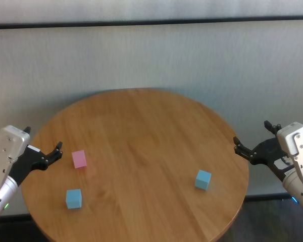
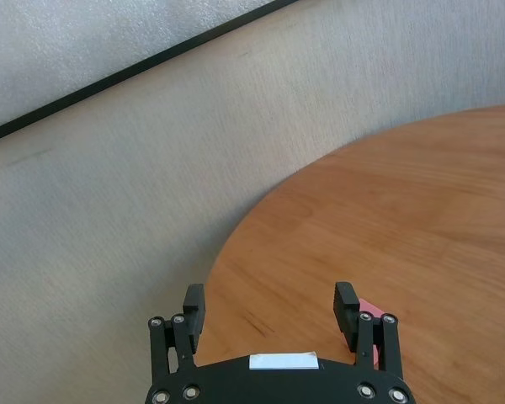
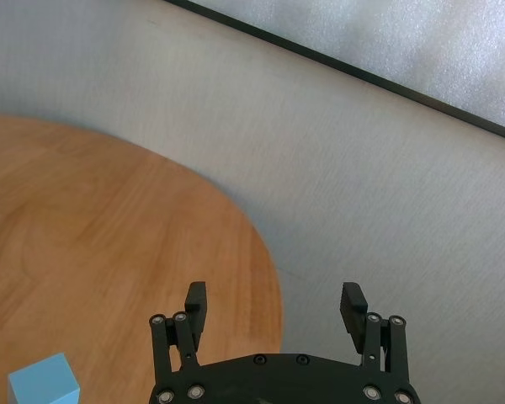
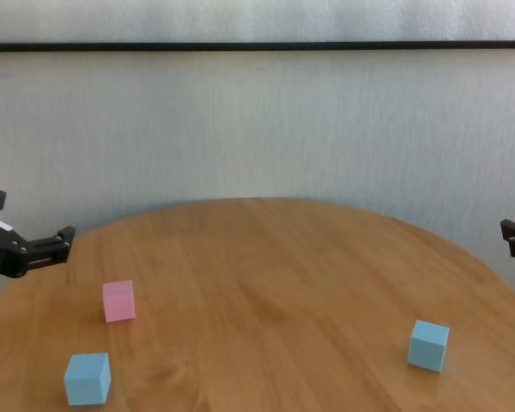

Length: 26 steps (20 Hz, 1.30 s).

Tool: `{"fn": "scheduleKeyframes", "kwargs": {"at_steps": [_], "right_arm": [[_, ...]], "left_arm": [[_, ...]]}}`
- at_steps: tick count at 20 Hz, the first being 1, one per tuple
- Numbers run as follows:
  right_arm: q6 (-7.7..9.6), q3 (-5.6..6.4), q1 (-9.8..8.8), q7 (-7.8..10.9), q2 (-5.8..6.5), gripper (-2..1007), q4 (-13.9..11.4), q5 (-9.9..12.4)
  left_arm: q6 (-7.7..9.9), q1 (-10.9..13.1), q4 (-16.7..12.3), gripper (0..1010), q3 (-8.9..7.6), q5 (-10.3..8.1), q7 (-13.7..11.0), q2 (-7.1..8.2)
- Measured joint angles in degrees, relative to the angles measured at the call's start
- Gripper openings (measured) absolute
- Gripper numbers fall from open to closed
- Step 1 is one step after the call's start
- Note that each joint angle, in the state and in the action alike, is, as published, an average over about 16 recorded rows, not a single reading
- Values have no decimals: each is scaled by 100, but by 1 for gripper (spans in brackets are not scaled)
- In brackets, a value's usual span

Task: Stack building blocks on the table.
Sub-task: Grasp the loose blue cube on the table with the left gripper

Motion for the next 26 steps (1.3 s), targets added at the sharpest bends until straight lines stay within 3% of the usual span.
{"fn": "scheduleKeyframes", "kwargs": {"at_steps": [26], "right_arm": [[0, 0, 0, 0, 0, 1001, 0, 0]], "left_arm": [[0, 0, 0, 999, 0, 0, 0, 0]]}}
